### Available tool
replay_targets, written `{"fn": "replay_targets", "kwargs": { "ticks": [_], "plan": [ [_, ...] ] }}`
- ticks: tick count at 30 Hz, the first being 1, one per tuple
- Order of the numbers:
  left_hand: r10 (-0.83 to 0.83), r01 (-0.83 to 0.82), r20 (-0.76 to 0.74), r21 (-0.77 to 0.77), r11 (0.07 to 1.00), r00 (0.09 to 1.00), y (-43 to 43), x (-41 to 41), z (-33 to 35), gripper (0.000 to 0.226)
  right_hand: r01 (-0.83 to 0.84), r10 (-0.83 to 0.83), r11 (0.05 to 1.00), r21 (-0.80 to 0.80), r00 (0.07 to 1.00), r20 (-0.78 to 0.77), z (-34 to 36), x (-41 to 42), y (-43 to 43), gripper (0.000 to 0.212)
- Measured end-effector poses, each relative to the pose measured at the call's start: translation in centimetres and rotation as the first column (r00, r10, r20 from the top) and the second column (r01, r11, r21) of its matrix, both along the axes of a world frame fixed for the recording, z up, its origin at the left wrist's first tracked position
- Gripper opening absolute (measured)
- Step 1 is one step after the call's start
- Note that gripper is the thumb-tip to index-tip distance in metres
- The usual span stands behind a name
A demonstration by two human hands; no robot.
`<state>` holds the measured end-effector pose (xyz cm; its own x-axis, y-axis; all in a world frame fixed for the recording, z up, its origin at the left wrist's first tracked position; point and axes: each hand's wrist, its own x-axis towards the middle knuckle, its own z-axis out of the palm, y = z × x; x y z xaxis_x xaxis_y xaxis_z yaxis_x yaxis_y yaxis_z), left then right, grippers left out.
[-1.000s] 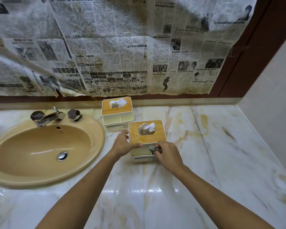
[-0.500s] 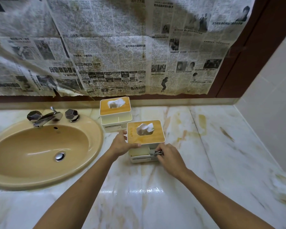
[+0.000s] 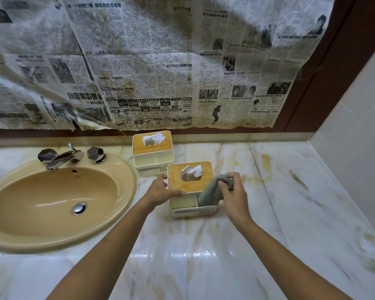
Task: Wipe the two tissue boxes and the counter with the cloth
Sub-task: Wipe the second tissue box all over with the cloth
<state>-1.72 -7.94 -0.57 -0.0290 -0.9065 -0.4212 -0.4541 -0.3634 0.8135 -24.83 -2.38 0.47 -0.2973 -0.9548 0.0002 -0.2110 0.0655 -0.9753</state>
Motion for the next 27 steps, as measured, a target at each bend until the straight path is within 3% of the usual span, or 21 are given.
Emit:
{"fn": "replay_targets", "kwargs": {
  "ticks": [5,8,10,11,13,15,18,21,24,27],
  "plan": [
    [-0.026,0.026,0.017,-0.013,1.000,1.000,-0.5,-0.3,0.6,0.083,0.106,-0.089,0.988,-0.113,0.986,0.140,3.0,-1.4,-1.7,0.021],
    [-0.037,0.037,0.040,-0.011,0.999,0.999,-0.9,-0.2,0.3,0.085,0.084,-0.089,0.955,-0.286,0.996,-0.006,4.4,-1.4,-2.3,0.021],
    [-0.042,0.043,0.059,-0.020,0.999,0.997,-0.9,-0.1,0.4,0.087,-0.084,0.029,0.952,-0.293,0.982,-0.187,4.1,-1.2,-2.2,0.027],
    [-0.046,0.049,0.078,-0.033,0.998,0.996,-0.9,0.0,0.4,0.087,-0.198,0.123,0.955,-0.222,0.942,-0.311,3.4,-1.2,-2.1,0.030],
    [-0.065,0.073,0.121,-0.065,0.995,0.990,-0.9,0.1,0.6,0.086,-0.385,0.317,0.923,-0.010,0.773,-0.550,1.3,-1.3,-1.4,0.028],
    [-0.087,0.103,0.157,-0.093,0.990,0.984,-1.2,0.1,0.7,0.084,-0.452,0.411,0.885,0.112,0.645,-0.644,-0.5,-1.7,-0.7,0.037],
    [-0.141,0.157,0.178,-0.081,0.984,0.974,-1.8,-0.1,1.2,0.072,-0.448,0.402,0.888,0.105,0.645,-0.650,-0.9,-2.0,-0.6,0.053],
    [-0.167,0.181,0.191,-0.060,0.982,0.967,-2.0,-0.6,1.9,0.065,-0.521,0.398,0.848,0.093,0.511,-0.762,-1.2,-2.0,-1.0,0.055],
    [-0.118,0.149,0.246,-0.111,0.983,0.962,-2.2,-0.8,0.8,0.103,-0.532,0.338,0.844,0.071,0.425,-0.840,-2.1,-2.1,-1.3,0.053],
    [-0.105,0.138,0.217,-0.140,0.980,0.970,-2.3,-0.8,0.3,0.108,-0.520,0.294,0.850,0.087,0.332,-0.896,-2.1,-2.4,-2.3,0.050]
  ]
}}
